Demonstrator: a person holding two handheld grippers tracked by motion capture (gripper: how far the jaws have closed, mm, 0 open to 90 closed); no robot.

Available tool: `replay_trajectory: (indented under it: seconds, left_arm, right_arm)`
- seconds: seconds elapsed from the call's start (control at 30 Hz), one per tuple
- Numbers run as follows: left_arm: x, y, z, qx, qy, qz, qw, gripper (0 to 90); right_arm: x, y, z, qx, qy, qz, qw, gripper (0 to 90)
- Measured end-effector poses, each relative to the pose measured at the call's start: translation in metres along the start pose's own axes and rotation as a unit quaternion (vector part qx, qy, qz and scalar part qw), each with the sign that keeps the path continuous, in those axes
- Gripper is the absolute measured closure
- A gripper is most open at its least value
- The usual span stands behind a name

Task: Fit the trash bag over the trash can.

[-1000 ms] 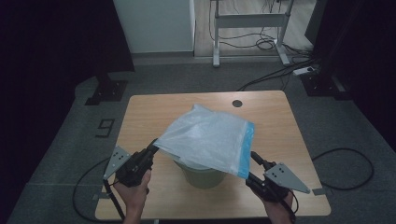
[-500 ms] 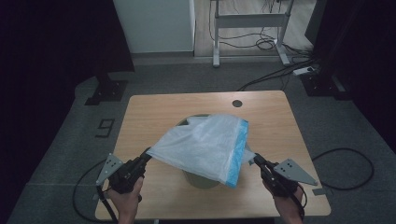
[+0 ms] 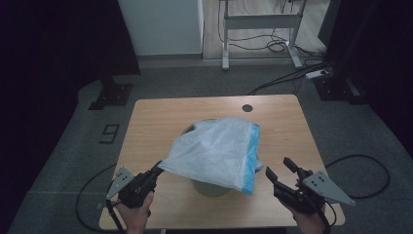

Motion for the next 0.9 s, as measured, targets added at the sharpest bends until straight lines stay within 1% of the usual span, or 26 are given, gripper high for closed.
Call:
replay_trajectory:
  seconds: [0.07,0.13,0.23,0.3,0.37,0.4,0.47,0.53,0.57,0.67,0.77,0.9]
  left_arm:
    - [-0.003,0.001,0.001,-0.002,-0.001,-0.001,1.0000,88.9]
    - [-0.005,0.003,0.002,-0.005,-0.001,-0.002,1.0000,88.8]
    - [-0.007,0.005,0.003,-0.007,-0.001,-0.003,1.0000,88.3]
    - [-0.008,0.007,0.003,-0.010,0.003,0.000,0.9999,87.7]
    - [-0.006,0.010,0.003,-0.006,0.004,0.008,0.9999,84.2]
    - [-0.004,0.011,0.004,-0.004,0.004,0.014,0.9999,79.7]
    - [0.002,0.014,0.006,0.001,0.006,0.020,0.9998,72.3]
    - [0.009,0.018,0.010,0.008,0.005,0.027,0.9996,62.3]
    - [0.015,0.020,0.014,0.008,0.002,0.032,0.9995,58.9]
    - [0.025,0.022,0.021,0.011,-0.003,0.035,0.9993,50.8]
    - [0.034,0.021,0.027,0.011,-0.012,0.039,0.9991,47.4]
    - [0.041,0.010,0.031,0.006,-0.026,0.023,0.9994,44.4]
  right_arm:
    - [0.003,-0.005,-0.006,0.006,0.001,0.001,1.0000,29.1]
    - [0.004,-0.013,-0.015,0.018,0.001,-0.003,0.9998,27.0]
    - [0.000,-0.026,-0.028,0.036,0.006,-0.018,0.9991,24.9]
    - [-0.006,-0.034,-0.035,0.044,0.008,-0.031,0.9985,24.5]
    - [-0.012,-0.040,-0.040,0.050,0.005,-0.040,0.9979,24.6]
    - [-0.014,-0.042,-0.042,0.051,0.005,-0.044,0.9977,25.0]
    - [-0.020,-0.044,-0.045,0.051,0.004,-0.052,0.9974,27.3]
    - [-0.024,-0.045,-0.047,0.052,0.007,-0.059,0.9968,29.6]
    - [-0.025,-0.044,-0.047,0.054,0.008,-0.061,0.9967,30.7]
    - [-0.028,-0.042,-0.046,0.057,0.010,-0.064,0.9963,36.0]
    - [-0.029,-0.041,-0.044,0.058,0.008,-0.066,0.9961,38.3]
    - [-0.032,-0.039,-0.044,0.061,0.011,-0.069,0.9957,39.1]
Point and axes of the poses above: each handheld gripper's, and its own axes: y roughly backward along the jaws, x roughly out of its top, z roughly to its right, the point moved 4 cm from there along -y, roughly forward along the jaws, and after that the axes turned 7 degrees about z, right-handed, at the moved point
